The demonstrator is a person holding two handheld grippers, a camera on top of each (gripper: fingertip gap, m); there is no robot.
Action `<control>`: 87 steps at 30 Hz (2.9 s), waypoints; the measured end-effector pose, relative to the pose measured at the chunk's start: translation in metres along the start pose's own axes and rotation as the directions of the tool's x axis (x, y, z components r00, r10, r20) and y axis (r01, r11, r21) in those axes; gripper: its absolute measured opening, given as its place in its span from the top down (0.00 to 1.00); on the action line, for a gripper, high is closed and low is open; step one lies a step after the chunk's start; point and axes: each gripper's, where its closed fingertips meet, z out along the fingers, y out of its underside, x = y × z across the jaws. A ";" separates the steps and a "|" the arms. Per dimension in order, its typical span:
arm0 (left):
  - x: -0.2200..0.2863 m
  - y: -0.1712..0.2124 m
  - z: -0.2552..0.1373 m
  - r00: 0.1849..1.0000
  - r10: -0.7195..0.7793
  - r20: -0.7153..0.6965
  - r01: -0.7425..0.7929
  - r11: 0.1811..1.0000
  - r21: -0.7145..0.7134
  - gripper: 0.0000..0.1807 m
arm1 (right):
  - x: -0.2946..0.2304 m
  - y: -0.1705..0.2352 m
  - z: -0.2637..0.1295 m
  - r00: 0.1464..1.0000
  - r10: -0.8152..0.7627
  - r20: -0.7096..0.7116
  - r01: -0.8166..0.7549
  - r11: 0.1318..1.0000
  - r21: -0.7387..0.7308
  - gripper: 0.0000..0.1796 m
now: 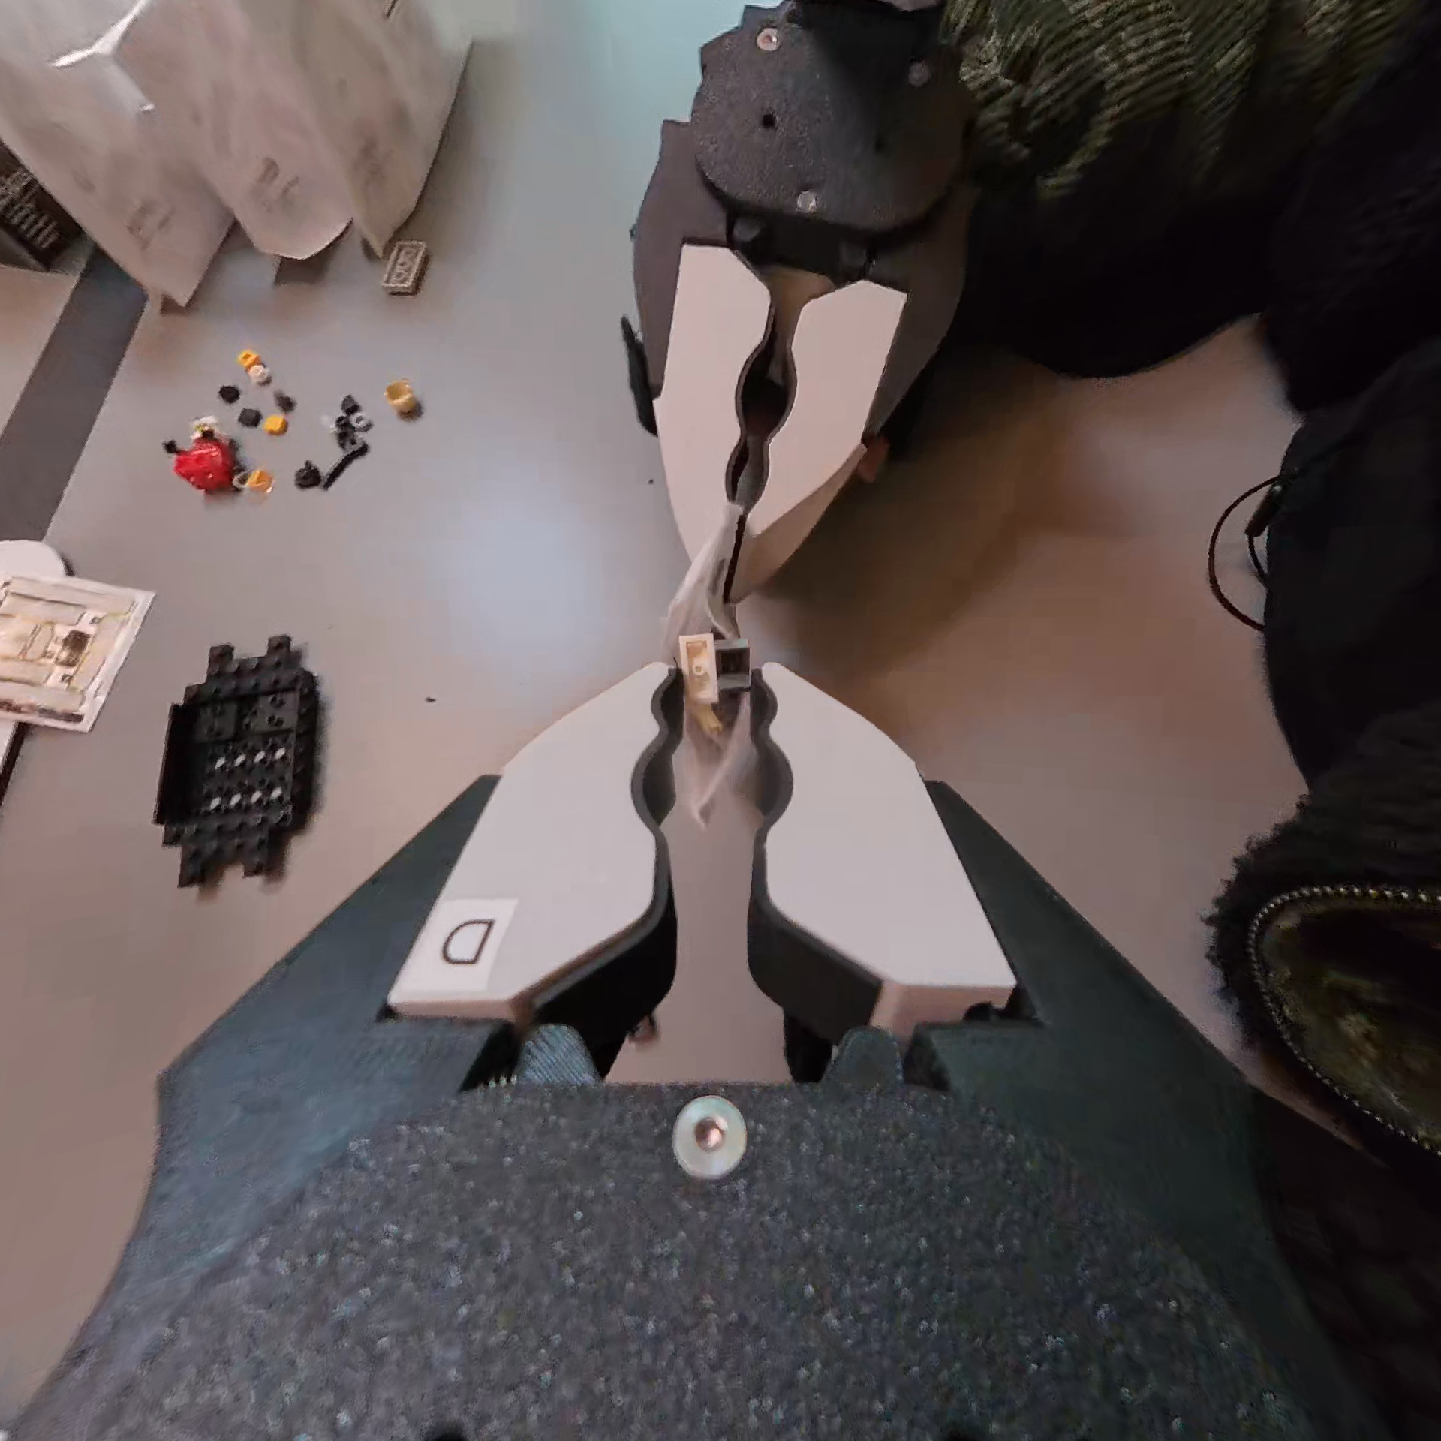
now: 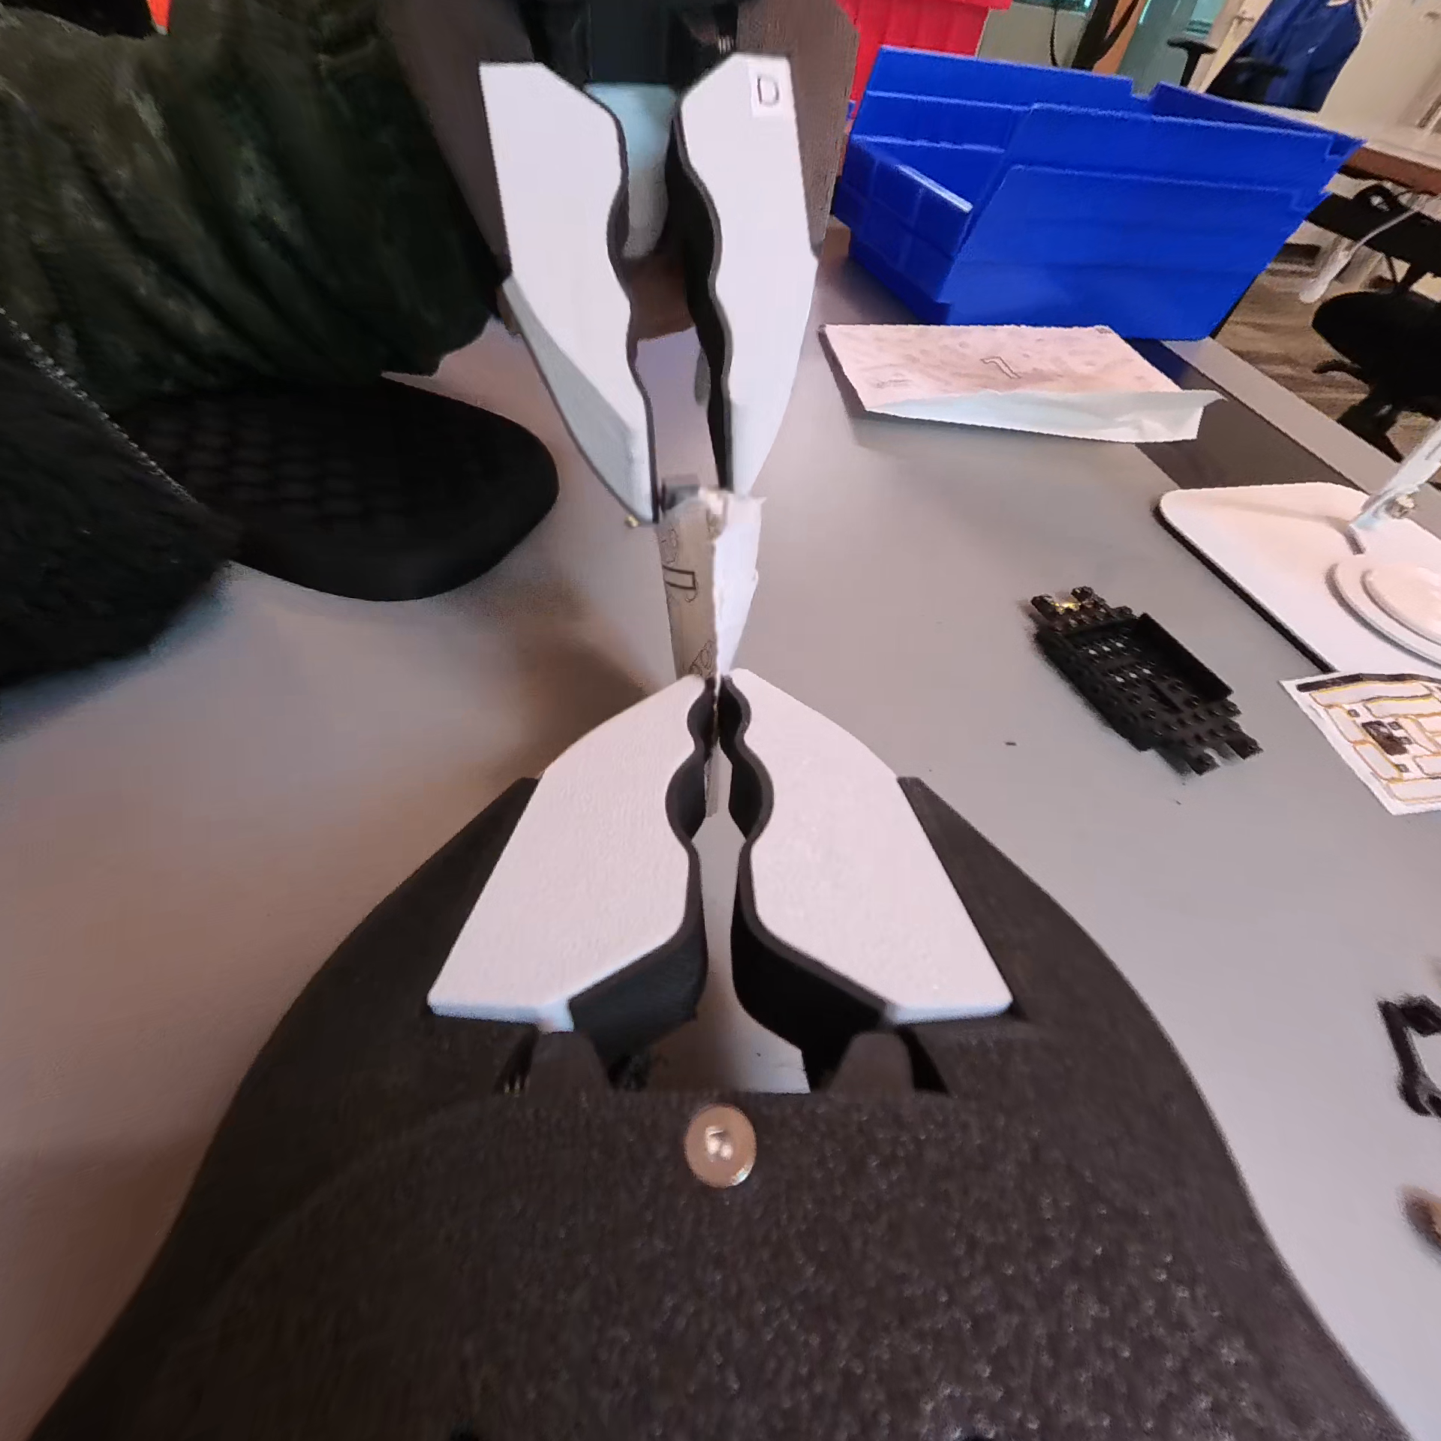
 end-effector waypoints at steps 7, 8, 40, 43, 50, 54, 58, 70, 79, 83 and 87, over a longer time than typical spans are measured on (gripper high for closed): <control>-0.004 -0.007 0.000 1.000 -0.010 0.025 0.009 0.999 0.041 0.91 | -0.001 -0.009 -0.006 0.999 0.028 0.037 -0.031 0.997 0.070 1.00; -0.005 -0.007 -0.001 1.000 -0.010 0.026 0.009 0.999 0.046 0.91 | -0.002 -0.009 -0.006 0.999 0.027 0.042 -0.030 0.997 0.073 1.00; -0.012 0.010 -0.018 0.997 -0.079 0.013 0.077 0.994 0.080 0.92 | 0.005 0.005 -0.004 1.000 0.023 0.012 -0.023 1.000 -0.006 1.00; -0.006 -0.002 -0.004 0.999 -0.027 0.028 0.025 0.996 0.086 0.92 | 0.002 0.001 -0.005 0.999 0.026 0.025 -0.027 0.999 0.021 1.00; -0.014 -0.001 -0.010 0.997 -0.045 0.057 0.038 0.993 0.116 0.85 | 0.004 -0.002 -0.008 0.999 0.031 0.020 -0.032 0.999 0.042 1.00; -0.041 0.027 -0.044 0.979 -0.120 0.166 0.110 0.992 0.068 0.87 | 0.009 -0.008 -0.013 0.999 0.048 0.010 -0.049 0.996 0.081 1.00; -0.055 0.090 -0.070 0.935 -0.259 0.244 0.292 0.950 -0.109 0.87 | 0.015 -0.013 -0.017 0.997 0.078 0.003 -0.078 0.989 0.128 1.00; -0.042 0.145 -0.044 0.930 -0.343 0.135 0.367 0.894 -0.257 0.79 | 0.016 -0.013 -0.019 0.996 0.093 0.003 -0.093 0.987 0.134 1.00; -0.038 0.142 -0.039 0.944 -0.324 0.062 0.330 0.922 -0.201 0.95 | 0.015 -0.012 -0.018 0.996 0.087 0.007 -0.087 0.988 0.125 1.00; -0.036 0.143 -0.040 0.944 -0.326 0.058 0.331 0.919 -0.216 1.00 | 0.015 -0.012 -0.018 0.996 0.085 0.007 -0.085 0.989 0.119 1.00; -0.037 0.136 -0.044 0.946 -0.318 0.067 0.325 0.927 -0.188 1.00 | 0.015 -0.011 -0.017 0.996 0.085 0.008 -0.086 0.990 0.114 1.00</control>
